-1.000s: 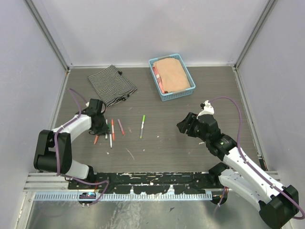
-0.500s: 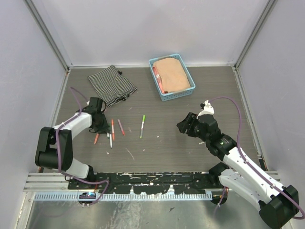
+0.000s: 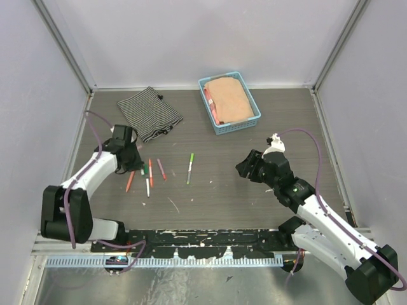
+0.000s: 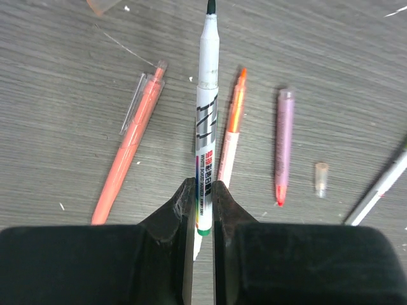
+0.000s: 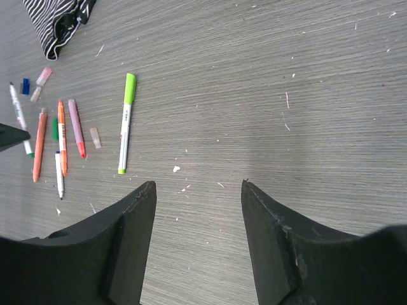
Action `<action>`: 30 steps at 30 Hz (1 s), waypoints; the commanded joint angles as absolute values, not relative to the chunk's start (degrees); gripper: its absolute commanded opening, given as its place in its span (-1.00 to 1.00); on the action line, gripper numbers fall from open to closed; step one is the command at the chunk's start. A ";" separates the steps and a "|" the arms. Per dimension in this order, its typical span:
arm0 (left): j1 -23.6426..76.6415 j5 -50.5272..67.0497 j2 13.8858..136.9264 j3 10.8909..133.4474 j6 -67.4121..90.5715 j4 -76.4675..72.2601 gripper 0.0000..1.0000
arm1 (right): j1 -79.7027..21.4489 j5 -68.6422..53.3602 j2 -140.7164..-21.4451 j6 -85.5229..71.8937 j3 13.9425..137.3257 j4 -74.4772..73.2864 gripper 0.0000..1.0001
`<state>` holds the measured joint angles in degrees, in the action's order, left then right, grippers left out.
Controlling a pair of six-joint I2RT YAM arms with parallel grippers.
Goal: Insert the pens into the pen caps
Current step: Pick up the pen from the center of the board.
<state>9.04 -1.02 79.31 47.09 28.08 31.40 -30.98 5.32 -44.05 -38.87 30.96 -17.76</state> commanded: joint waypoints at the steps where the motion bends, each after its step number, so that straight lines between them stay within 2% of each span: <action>1: 9.73 -1.77 73.80 49.51 26.93 33.66 -0.64 | -30.86 6.07 -44.03 -37.78 33.20 -15.42 0.22; 7: 18.79 -2.55 66.83 50.93 26.32 33.00 -0.61 | -30.93 2.04 -44.83 -38.16 32.41 -11.30 0.23; 17: 39.44 -1.15 61.15 48.29 26.02 19.59 -0.59 | -32.36 -8.55 -48.84 -45.39 29.93 7.07 0.23; 30: 50.10 -0.35 64.71 49.46 26.51 12.83 -0.58 | -44.57 -1.61 -59.80 -51.65 32.93 22.28 0.22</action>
